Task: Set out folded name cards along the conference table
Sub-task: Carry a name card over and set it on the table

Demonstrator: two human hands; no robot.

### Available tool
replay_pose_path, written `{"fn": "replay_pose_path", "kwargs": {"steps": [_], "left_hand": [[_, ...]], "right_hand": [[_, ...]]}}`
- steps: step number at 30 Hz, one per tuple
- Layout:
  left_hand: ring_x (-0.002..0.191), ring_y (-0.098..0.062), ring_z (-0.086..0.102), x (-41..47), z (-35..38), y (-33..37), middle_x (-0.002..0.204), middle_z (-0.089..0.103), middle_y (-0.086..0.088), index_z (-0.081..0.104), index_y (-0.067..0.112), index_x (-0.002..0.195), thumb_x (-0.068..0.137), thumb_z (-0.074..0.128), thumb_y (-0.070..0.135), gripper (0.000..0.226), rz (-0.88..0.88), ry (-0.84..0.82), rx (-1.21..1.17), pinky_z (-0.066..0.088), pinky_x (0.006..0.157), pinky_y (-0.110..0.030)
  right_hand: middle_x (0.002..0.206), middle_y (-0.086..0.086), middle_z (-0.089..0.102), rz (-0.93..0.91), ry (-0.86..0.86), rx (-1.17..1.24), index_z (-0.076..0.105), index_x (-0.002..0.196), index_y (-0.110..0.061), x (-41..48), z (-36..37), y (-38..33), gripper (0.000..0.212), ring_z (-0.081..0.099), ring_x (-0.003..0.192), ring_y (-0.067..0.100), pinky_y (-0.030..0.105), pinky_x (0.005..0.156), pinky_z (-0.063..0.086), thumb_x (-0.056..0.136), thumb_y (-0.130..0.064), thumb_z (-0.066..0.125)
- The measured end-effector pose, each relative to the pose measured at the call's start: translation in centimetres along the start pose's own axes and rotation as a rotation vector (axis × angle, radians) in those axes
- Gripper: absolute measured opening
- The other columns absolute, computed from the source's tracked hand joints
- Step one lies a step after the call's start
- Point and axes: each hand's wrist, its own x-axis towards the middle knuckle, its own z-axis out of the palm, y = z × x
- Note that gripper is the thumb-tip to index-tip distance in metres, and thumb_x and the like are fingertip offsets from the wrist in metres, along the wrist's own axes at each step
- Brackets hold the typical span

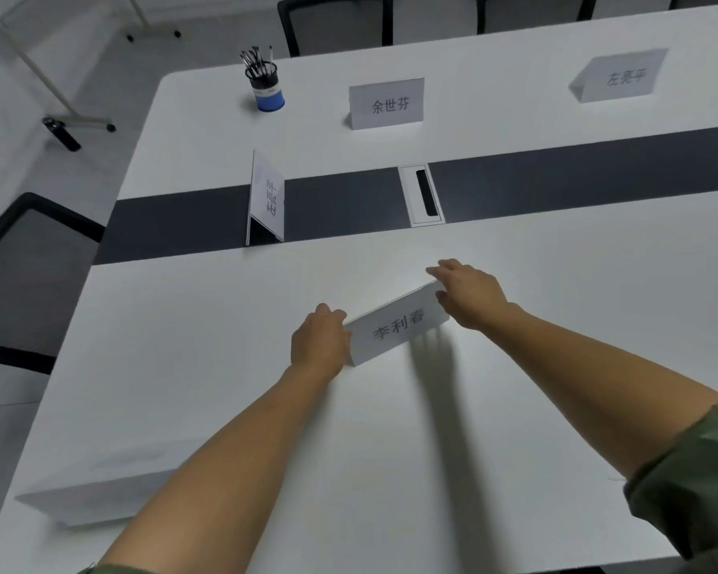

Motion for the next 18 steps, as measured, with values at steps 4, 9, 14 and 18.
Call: {"fn": "replay_pose_path", "kwargs": {"steps": [4,9,14,18], "left_hand": [[0.1,-0.028,0.059,1.3,0.7,-0.1,0.111,0.062,-0.007,0.067,0.011,0.111,0.094,0.051,0.022,0.026,0.009,-0.013,0.033,0.036,0.068,-0.029],[0.083,-0.026,0.055,2.7,0.7,-0.4,0.097,0.064,-0.007,0.067,0.01,0.094,0.093,0.05,0.018,0.018,0.044,0.017,0.056,0.034,0.062,-0.029],[0.075,-0.025,0.05,4.6,0.1,-0.4,0.09,0.064,-0.007,0.064,0.008,0.085,0.089,0.051,0.009,0.014,0.052,0.021,0.067,0.034,0.059,-0.03],[0.073,-0.026,0.049,5.7,0.0,-0.3,0.084,0.059,-0.006,0.063,0.009,0.083,0.089,0.05,0.009,0.014,0.072,0.036,0.095,0.033,0.058,-0.03]], "right_hand": [[0.135,0.004,0.056,0.025,-0.047,-0.005,0.052,0.137,-0.023,0.6,0.8,1.0,0.043,0.057,0.112,0.031,0.037,0.087,0.048,0.095,-0.02,0.048],[0.112,0.008,0.069,0.037,0.0,-0.043,0.065,0.115,-0.016,0.6,2.1,2.1,0.027,0.061,0.099,0.033,0.041,0.081,0.052,0.093,-0.021,0.05],[0.104,0.008,0.071,0.051,0.023,-0.036,0.067,0.108,-0.015,0.6,2.6,2.6,0.022,0.062,0.094,0.034,0.039,0.075,0.052,0.092,-0.024,0.053],[0.102,0.007,0.071,0.059,0.041,-0.041,0.067,0.106,-0.016,0.6,2.9,2.7,0.021,0.062,0.092,0.033,0.038,0.072,0.051,0.093,-0.025,0.053]]}}
